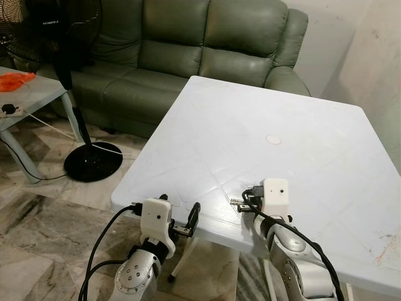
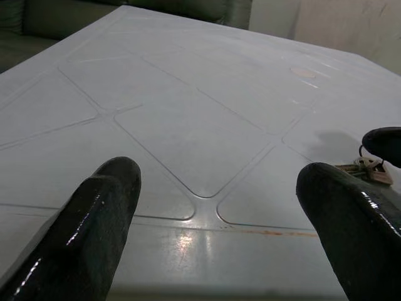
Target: Hang keys on a hook
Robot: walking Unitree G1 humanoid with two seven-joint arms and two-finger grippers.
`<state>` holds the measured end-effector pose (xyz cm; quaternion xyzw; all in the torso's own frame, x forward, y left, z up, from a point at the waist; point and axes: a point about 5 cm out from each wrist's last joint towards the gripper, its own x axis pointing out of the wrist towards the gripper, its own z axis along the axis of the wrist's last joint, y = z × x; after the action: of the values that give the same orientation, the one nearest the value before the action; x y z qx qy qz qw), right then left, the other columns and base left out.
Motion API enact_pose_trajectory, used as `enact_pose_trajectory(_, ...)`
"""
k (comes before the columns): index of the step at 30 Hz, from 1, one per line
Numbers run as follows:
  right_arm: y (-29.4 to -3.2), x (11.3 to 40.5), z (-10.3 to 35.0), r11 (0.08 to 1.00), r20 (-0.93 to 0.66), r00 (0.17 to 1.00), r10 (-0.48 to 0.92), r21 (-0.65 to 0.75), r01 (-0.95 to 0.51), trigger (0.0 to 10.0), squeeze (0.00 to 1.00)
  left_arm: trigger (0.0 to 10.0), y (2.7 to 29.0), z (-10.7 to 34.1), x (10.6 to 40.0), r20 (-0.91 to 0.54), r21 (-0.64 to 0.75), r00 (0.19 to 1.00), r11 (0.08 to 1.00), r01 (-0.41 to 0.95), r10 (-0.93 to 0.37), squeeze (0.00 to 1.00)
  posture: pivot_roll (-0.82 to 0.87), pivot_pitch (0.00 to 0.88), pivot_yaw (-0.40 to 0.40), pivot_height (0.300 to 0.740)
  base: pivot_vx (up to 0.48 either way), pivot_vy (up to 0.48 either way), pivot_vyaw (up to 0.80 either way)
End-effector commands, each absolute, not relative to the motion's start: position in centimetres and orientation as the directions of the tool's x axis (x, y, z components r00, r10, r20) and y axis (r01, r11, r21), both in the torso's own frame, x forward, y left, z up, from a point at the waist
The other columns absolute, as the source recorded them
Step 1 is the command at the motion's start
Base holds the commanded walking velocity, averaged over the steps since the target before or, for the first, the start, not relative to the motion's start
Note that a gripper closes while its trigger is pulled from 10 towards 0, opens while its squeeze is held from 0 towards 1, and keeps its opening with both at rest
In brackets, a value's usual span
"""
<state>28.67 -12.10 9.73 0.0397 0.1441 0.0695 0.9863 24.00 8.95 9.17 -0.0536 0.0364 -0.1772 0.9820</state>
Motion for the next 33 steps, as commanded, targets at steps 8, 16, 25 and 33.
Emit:
enact_pose_trajectory(8, -12.38, 28.56, 9.32, 0.987, -0.284, 0.948, 0.142, 0.115, -0.113, 10.0, 0.00, 10.0, 8.82, 9.84, 24.06, -0.027, -0.114, 0.936, 0.931, 0.346, -0.351, 0.00, 0.06, 0.040, -0.096, 0.740, 0.000, 0.000, 0.00)
enact_pose_trajectory(16, -12.61, 28.74, 9.07, 0.995, -0.316, 0.944, 0.095, 0.032, -0.089, 10.0, 0.00, 10.0, 8.86, 9.93, 24.02, -0.025, -0.119, 0.938, 0.932, 0.342, -0.347, 0.00, 0.07, 0.048, -0.096, 0.740, 0.000, 0.000, 0.00)
enact_pose_trajectory(25, -12.79, 28.78, 8.82, 0.998, -0.337, 0.940, 0.058, -0.008, -0.064, 10.0, 0.00, 10.0, 8.91, 9.98, 23.99, -0.025, -0.127, 0.940, 0.933, 0.336, -0.341, 0.00, 0.07, 0.054, -0.096, 0.740, 0.000, 0.000, 0.00)
enact_pose_trajectory(33, -13.21, 28.92, 8.89, 0.999, -0.326, 0.945, 0.011, -0.026, -0.021, 2.5, 0.00, 10.0, 8.92, 10.00, 23.94, -0.026, -0.136, 0.940, 0.933, 0.334, -0.340, 0.00, 0.06, 0.058, -0.097, 0.740, 0.000, 0.000, 0.00)
